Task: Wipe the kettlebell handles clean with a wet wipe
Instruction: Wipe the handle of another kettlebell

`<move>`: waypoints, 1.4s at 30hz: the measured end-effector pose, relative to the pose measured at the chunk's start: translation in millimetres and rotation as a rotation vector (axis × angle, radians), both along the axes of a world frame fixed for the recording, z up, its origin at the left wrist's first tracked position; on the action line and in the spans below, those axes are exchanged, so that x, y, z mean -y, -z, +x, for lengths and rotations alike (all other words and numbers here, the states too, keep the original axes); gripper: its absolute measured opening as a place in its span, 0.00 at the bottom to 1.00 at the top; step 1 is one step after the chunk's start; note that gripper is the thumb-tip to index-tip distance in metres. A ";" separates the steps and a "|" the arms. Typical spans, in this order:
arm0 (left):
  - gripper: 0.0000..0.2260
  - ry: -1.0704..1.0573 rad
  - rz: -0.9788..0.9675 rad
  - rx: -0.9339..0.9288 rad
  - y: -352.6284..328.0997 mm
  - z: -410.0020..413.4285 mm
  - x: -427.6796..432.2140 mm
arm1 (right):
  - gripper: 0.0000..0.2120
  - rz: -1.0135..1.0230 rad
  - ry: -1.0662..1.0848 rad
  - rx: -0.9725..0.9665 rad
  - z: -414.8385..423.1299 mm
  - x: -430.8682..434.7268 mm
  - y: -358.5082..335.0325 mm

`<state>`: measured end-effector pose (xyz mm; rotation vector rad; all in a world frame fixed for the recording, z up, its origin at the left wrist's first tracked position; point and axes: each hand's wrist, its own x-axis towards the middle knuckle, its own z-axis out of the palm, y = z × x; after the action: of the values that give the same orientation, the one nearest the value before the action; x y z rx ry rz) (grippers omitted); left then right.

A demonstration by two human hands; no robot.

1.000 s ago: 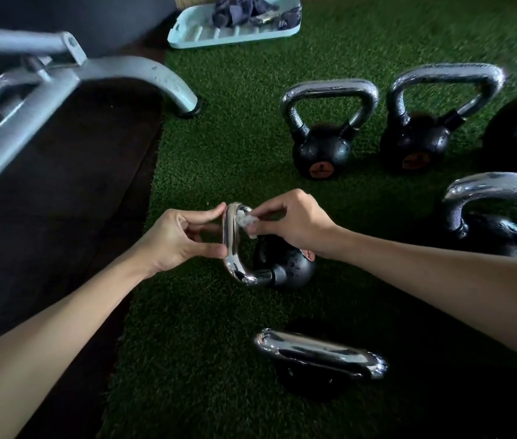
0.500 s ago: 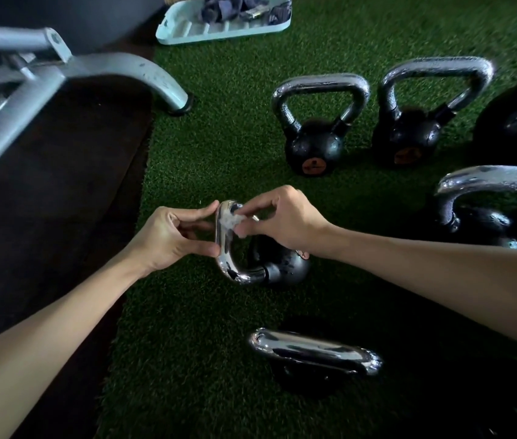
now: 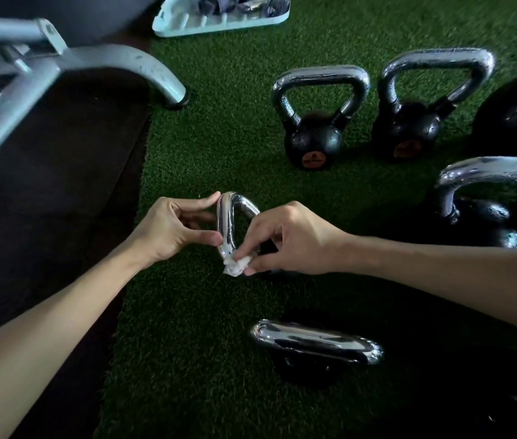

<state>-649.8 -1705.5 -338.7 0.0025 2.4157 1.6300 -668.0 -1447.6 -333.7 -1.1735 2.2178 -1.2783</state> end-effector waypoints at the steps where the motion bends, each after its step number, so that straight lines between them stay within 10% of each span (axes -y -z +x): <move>1: 0.36 0.007 -0.003 -0.002 -1.1 -0.8 0.2 | 0.12 0.009 -0.012 -0.014 0.1 -1.8 1.7; 16: 0.44 0.071 -0.009 -0.005 -2.8 -2.6 4.9 | 0.09 0.428 -0.063 -0.203 -27.6 10.4 -0.4; 21: 0.35 0.065 -0.042 -0.032 -3.1 0.5 2.7 | 0.09 0.271 0.002 0.269 -27.9 8.6 0.1; 26: 0.33 0.057 -0.075 -0.051 -2.7 -0.9 1.3 | 0.06 0.313 0.030 0.213 -29.0 16.2 2.9; 32: 0.40 0.090 -0.076 -0.058 -4.2 -2.6 0.9 | 0.11 0.054 0.381 0.807 -21.9 30.9 15.8; 42: 0.37 0.114 -0.168 -0.073 -10.3 -3.5 -1.7 | 0.11 -0.116 0.593 0.644 -20.0 28.0 16.6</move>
<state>-653.3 -1703.7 -328.3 0.1703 2.5488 1.3979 -688.0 -1475.5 -350.3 -0.0507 2.0423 -1.7081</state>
